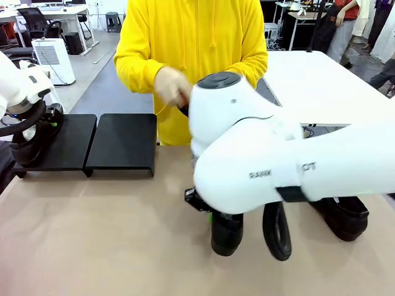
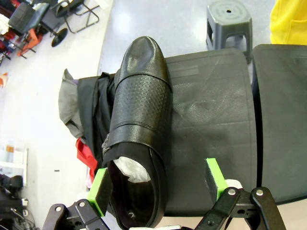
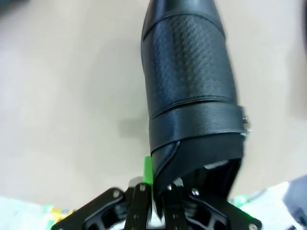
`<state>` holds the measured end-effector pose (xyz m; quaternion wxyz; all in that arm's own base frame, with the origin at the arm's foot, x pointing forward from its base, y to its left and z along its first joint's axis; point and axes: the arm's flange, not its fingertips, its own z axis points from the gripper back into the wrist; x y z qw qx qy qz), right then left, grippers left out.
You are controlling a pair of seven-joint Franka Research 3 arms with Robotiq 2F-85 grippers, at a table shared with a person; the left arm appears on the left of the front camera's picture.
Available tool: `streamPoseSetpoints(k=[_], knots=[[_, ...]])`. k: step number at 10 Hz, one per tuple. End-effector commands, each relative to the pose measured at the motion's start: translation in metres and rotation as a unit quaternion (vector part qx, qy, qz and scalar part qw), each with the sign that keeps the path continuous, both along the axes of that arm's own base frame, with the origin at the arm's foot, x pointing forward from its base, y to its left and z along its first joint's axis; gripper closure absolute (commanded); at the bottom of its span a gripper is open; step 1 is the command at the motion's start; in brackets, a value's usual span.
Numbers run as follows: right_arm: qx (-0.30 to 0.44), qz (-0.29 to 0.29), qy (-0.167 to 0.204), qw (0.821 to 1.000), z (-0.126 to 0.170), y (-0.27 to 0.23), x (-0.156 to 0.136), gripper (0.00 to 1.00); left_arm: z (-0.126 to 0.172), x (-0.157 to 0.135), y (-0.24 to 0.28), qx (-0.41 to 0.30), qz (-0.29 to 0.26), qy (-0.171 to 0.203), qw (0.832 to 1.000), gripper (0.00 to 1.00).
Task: Organize the shoes by placing them on the stand.
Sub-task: Pick up one Shoe and place it in the middle of the table.
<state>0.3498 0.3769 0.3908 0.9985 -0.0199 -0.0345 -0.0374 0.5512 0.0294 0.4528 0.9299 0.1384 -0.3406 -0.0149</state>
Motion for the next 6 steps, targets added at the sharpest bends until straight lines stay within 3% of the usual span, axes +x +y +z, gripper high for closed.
streamPoseSetpoints(k=[1, 3, 6], knots=[[-0.023, 0.017, -0.014, 0.999, -0.005, 0.025, 0.014, 1.00, 0.002, -0.001, 0.003, 0.004, -0.003, -0.001, 1.000, 0.00], [-0.039, 0.042, -0.033, 0.998, -0.012, 0.046, 0.011, 1.00, 0.002, -0.001, 0.003, 0.004, -0.003, -0.001, 1.000, 0.00], [-0.048, 0.064, -0.025, 0.996, -0.024, 0.064, 0.015, 1.00, 0.002, -0.001, 0.003, 0.004, -0.003, -0.001, 1.000, 0.00]])
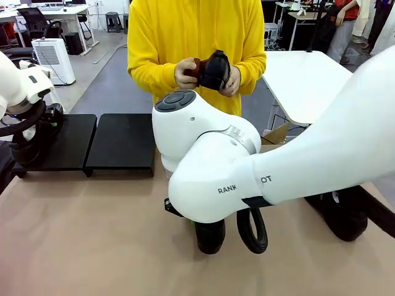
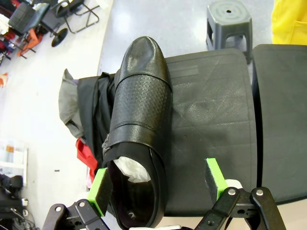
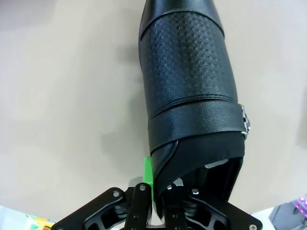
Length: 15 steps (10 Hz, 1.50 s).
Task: Organize the shoes by placing them on the stand.
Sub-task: Pick up one Shoe and place it in the middle of the table.
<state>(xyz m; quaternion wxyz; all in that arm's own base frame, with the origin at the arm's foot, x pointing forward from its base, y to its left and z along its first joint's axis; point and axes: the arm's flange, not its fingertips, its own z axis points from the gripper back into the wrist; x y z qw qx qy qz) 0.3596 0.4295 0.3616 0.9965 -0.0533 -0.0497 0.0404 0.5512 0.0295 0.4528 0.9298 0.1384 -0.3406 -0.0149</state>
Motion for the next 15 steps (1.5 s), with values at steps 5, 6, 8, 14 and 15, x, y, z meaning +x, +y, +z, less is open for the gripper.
streamPoseSetpoints(k=[5, 6, 8, 14, 15], knots=[[0.032, -0.032, 0.026, 0.999, 0.000, 0.016, 0.017, 0.86, 0.002, -0.001, 0.003, 0.004, -0.003, -0.001, 1.000, 0.00], [0.036, -0.038, 0.033, 0.998, -0.002, 0.017, 0.018, 0.68, 0.002, -0.001, 0.003, 0.004, -0.003, -0.001, 1.000, 0.00], [0.044, -0.037, 0.044, 0.997, -0.005, 0.020, 0.020, 0.33, 0.002, -0.001, 0.003, 0.004, -0.003, -0.001, 1.000, 0.00], [0.057, -0.054, 0.038, 0.996, 0.013, 0.011, 0.015, 0.00, 0.002, -0.001, 0.003, 0.004, -0.003, -0.001, 1.000, 0.00], [0.057, -0.054, 0.038, 0.996, 0.013, 0.011, 0.015, 0.00, 0.002, -0.001, 0.003, 0.004, -0.003, -0.001, 1.000, 0.00]])
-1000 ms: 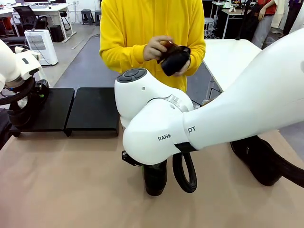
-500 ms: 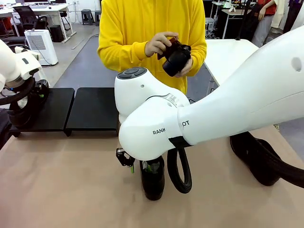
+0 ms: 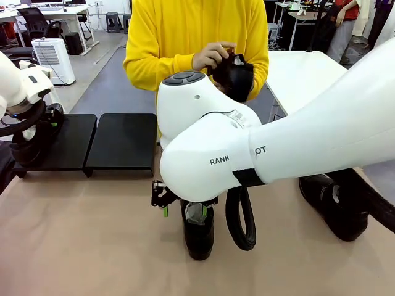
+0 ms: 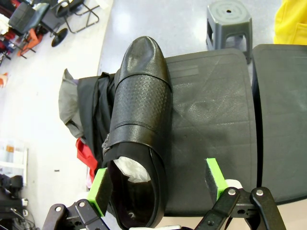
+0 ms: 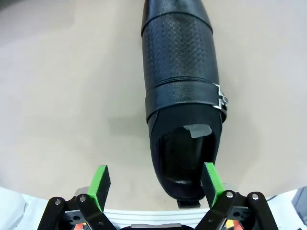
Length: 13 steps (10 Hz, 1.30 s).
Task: Organize the shoes by placing them on the stand.
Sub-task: Pick up one Shoe and place it in the middle of the table, then place the Shoe from the middle of the table onto the Shoes Stand.
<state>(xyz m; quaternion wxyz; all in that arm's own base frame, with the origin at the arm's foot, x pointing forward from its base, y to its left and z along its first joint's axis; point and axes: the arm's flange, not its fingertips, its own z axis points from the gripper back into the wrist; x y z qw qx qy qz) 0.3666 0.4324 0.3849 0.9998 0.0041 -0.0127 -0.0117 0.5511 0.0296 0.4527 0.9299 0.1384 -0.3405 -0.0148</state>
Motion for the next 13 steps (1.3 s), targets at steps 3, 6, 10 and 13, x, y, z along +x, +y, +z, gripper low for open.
streamPoseSetpoints(k=[3, 6, 10, 13], knots=[[-0.002, -0.003, 0.002, 1.000, -0.010, 0.008, 0.008, 0.00, 0.002, -0.001, 0.003, 0.004, -0.003, -0.001, 1.000, 0.00], [-0.002, -0.003, 0.002, 1.000, -0.010, 0.008, 0.008, 0.00, 0.002, -0.001, 0.003, 0.004, -0.003, -0.001, 1.000, 0.00], [-0.015, 0.016, -0.033, 0.999, 0.026, -0.012, -0.013, 0.00, 0.002, -0.001, 0.003, 0.004, -0.003, -0.001, 1.000, 0.00], [0.012, -0.103, -0.088, 0.991, 0.081, -0.115, -0.040, 0.00, -0.020, -0.035, -0.060, -0.062, -0.028, 0.032, 0.997, 0.00]])
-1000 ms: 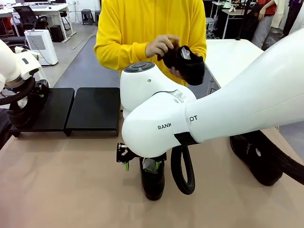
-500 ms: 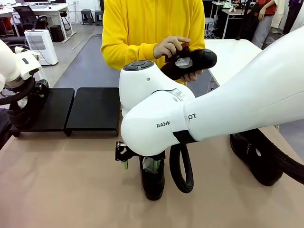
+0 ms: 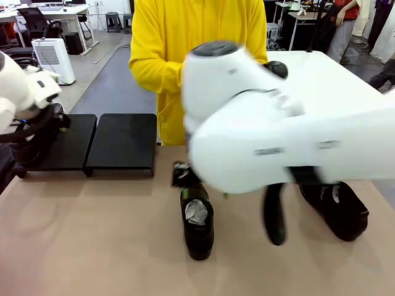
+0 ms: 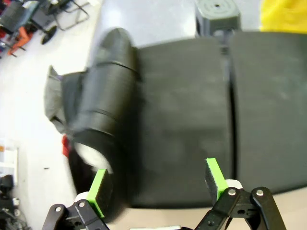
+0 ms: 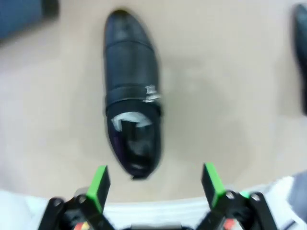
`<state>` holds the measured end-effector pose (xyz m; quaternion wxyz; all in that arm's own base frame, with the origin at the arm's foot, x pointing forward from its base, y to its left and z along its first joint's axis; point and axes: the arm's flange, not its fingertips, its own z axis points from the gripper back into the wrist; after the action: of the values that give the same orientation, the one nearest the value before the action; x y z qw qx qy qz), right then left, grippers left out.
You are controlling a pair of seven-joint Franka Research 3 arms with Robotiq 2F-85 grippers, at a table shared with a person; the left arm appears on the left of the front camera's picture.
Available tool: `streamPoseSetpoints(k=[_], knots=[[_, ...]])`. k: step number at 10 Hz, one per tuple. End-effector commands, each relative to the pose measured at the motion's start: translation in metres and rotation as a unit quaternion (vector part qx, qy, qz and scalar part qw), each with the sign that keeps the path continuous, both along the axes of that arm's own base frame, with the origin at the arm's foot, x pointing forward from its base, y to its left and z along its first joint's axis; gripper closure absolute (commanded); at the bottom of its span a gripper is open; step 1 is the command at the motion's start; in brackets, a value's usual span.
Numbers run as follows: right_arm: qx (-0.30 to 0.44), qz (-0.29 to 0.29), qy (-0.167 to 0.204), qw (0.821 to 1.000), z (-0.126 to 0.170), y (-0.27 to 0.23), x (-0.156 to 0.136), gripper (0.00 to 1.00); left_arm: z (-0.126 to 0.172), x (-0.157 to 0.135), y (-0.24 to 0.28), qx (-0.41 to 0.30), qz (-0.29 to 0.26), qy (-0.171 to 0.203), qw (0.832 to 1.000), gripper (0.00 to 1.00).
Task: Organize the shoes by placing them on the stand.
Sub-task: Place the Shoe from the middle of the table onto the Shoes Stand.
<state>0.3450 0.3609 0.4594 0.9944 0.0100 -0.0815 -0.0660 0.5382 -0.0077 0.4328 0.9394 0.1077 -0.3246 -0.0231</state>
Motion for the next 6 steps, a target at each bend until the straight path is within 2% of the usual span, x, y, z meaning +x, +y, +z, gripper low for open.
streamPoseSetpoints(k=[1, 2, 3, 4, 5, 6], knots=[[0.019, -0.092, -0.021, 0.995, 0.012, -0.067, -0.019, 0.00, -0.007, -0.038, -0.046, -0.065, -0.002, 0.043, 0.997, 0.00], [0.032, -0.155, -0.015, 0.987, 0.013, -0.098, -0.016, 0.00, -0.018, -0.055, -0.079, -0.112, 0.001, 0.116, 0.987, 0.00], [0.040, -0.194, -0.004, 0.980, 0.010, -0.117, -0.009, 0.00, -0.024, -0.063, -0.100, -0.121, -0.013, 0.155, 0.980, 0.00], [0.045, -0.224, 0.008, 0.973, 0.004, -0.131, -0.002, 0.00, -0.022, -0.073, -0.112, -0.113, -0.028, 0.165, 0.979, 0.00], [0.055, -0.245, 0.025, 0.968, -0.004, -0.141, 0.005, 0.00, -0.012, -0.074, -0.107, -0.109, -0.032, 0.152, 0.982, 0.00], [0.075, -0.263, 0.044, 0.961, -0.014, -0.145, 0.010, 0.00, -0.060, -0.073, -0.135, -0.117, -0.025, 0.148, 0.982, 0.00]])
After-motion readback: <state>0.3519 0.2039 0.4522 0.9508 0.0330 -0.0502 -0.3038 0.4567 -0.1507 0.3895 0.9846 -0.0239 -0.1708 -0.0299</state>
